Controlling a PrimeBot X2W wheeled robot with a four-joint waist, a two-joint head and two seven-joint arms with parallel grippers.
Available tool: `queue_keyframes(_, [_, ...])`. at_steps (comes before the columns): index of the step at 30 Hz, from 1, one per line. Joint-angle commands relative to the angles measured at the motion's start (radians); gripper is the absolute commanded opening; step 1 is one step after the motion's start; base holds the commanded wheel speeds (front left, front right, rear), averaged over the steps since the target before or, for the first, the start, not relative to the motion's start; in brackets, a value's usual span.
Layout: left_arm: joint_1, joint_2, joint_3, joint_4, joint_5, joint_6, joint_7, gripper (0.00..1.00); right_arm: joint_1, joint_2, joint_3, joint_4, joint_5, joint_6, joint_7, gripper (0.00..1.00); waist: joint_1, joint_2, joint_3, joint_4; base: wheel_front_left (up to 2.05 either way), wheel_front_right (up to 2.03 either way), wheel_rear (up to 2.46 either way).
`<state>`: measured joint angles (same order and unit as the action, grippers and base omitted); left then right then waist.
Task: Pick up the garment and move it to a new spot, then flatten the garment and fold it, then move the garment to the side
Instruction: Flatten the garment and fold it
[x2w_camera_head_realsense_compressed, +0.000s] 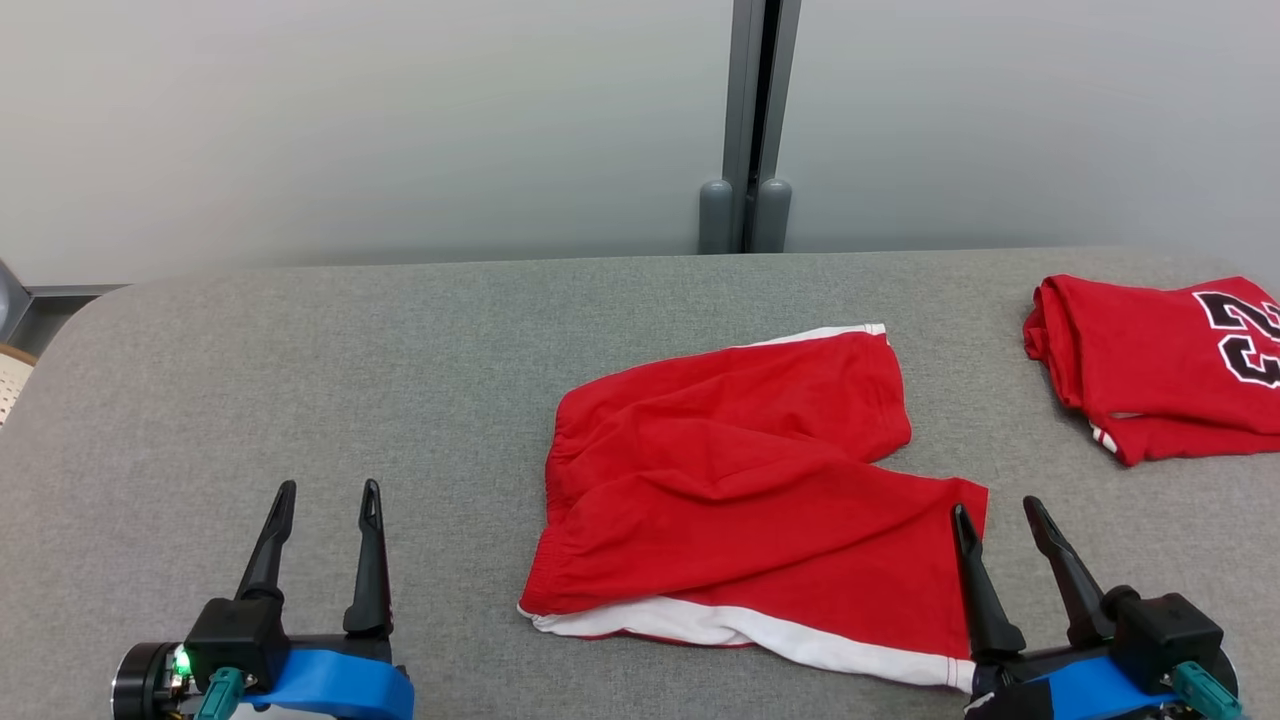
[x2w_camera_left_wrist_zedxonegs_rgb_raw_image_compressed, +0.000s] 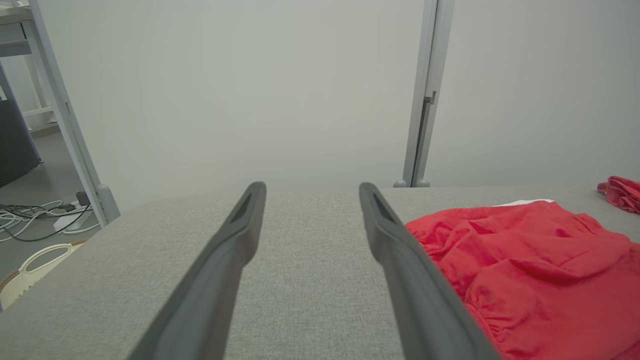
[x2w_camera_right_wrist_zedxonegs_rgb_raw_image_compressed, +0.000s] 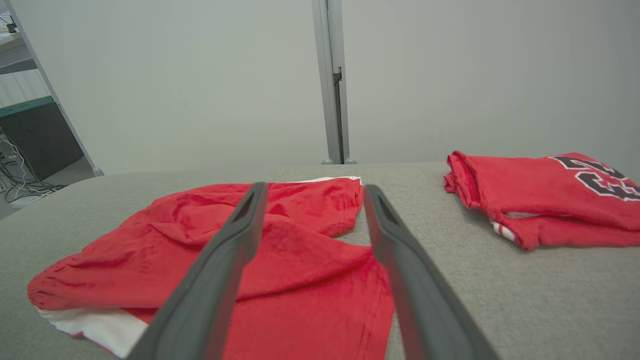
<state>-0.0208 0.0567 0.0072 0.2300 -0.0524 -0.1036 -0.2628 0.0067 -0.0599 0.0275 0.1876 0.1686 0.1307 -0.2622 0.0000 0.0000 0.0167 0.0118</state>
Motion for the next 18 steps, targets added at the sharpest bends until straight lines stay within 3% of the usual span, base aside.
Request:
queue_keyframes(1, [0.008, 0.005, 0.004, 0.003, 0.001, -0.002, -0.003, 1.00, 0.012, 0.004, -0.001, -0.004, -0.004, 0.000, -0.003, 1.00, 0.0000, 0.0000, 0.000, -0.001, 0.00, 0.00, 0.00])
queue_keyframes(11, [0.007, 0.006, 0.002, 0.010, 0.002, -0.005, -0.003, 1.00, 0.013, 0.009, -0.007, 0.028, -0.005, 0.000, -0.003, 1.00, 0.0000, 0.0000, 0.003, -0.001, 0.00, 0.00, 0.00])
queue_keyframes(18, [0.022, 0.005, -0.086, 0.053, 0.016, -0.020, -0.003, 1.00, 0.018, -0.003, 0.005, 0.145, 0.002, 0.000, -0.003, 1.00, 0.0000, 0.0000, 0.016, -0.004, 0.00, 0.00, 0.00])
